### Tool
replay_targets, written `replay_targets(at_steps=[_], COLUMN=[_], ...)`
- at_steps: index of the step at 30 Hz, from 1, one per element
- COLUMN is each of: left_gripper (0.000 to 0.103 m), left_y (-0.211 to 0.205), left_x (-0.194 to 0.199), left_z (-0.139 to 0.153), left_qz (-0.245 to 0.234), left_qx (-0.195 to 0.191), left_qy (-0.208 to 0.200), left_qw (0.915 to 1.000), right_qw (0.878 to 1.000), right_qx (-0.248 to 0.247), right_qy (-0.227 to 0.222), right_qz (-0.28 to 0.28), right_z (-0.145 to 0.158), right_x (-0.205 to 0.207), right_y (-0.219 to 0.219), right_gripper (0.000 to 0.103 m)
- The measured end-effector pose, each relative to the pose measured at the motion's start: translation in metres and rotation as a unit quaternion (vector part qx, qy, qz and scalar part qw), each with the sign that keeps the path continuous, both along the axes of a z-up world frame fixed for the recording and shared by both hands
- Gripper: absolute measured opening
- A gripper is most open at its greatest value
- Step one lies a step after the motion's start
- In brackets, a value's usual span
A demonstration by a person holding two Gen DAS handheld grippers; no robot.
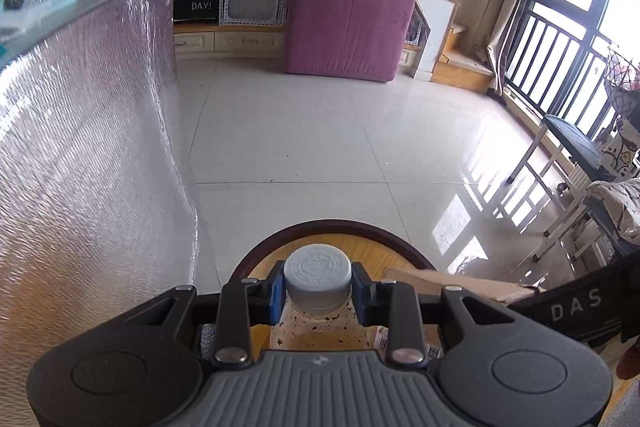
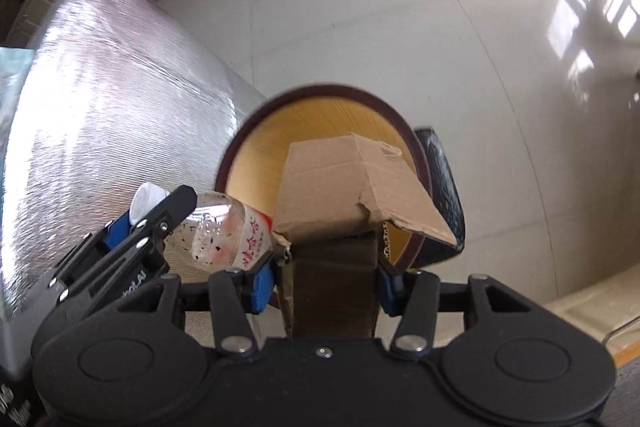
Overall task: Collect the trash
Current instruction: 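Open the right tool to drop the box while the left tool drops the bottle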
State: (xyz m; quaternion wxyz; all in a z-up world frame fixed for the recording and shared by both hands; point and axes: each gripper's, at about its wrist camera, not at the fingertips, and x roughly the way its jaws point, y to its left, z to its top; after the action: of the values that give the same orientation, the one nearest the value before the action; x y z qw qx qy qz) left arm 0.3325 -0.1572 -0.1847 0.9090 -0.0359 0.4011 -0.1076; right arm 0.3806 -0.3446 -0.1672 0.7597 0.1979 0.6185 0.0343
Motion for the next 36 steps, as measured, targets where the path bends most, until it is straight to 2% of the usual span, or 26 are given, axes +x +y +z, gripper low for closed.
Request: replay_targets(at_steps=[5,9,14,19,23,30,31,33,35,36], left_gripper=[0.034,0.034,0.034,0.034,0.034,0.035,0.036,0.048,0.074,0.077], left_y=[-0.008,-0.016,-0.018,-0.018,-0.02,-0.022,-0.021,-0.019,-0.017,-0.016], left_x=[0.005,0.003,0.004,0.007,0.009,0.01,0.01,0.01,0.01,0.01], left_z=[-0.031,-0.057,-0.086,-0.104,-0.111,-0.119,-0.119,-0.117,-0.114,-0.111], left_qz=[-0.015,-0.044,-0.055,-0.059,-0.063,-0.071,-0.07,-0.063,-0.057,-0.054], left_qx=[0.023,0.044,0.06,0.073,0.078,0.076,0.072,0.068,0.061,0.058], left_qy=[-0.014,-0.022,-0.001,0.016,0.023,0.043,0.049,0.055,0.061,0.063], left_qw=[0.9995,0.9978,0.9967,0.9955,0.9947,0.9936,0.9938,0.9942,0.9946,0.9949], right_qw=[0.999,0.996,0.993,0.993,0.994,0.994,0.994,0.994,0.995,0.995], right_qx=[0.002,0.003,-0.01,-0.021,-0.026,-0.029,-0.03,-0.029,-0.028,-0.027], right_qy=[0.042,0.086,0.117,0.116,0.105,0.098,0.097,0.093,0.09,0.088], right_qz=[0.004,0.002,0.02,0.027,0.036,0.04,0.041,0.043,0.045,0.045], right_z=[-0.035,-0.066,-0.095,-0.101,-0.098,-0.09,-0.09,-0.086,-0.083,-0.085], right_x=[0.025,0.042,0.061,0.069,0.067,0.064,0.063,0.062,0.058,0.057], right_y=[0.003,0.004,0.014,0.02,0.022,0.014,0.013,0.015,0.017,0.016], right_gripper=[0.052,0.052,0.054,0.056,0.064,0.064,0.064,0.064,0.064,0.064])
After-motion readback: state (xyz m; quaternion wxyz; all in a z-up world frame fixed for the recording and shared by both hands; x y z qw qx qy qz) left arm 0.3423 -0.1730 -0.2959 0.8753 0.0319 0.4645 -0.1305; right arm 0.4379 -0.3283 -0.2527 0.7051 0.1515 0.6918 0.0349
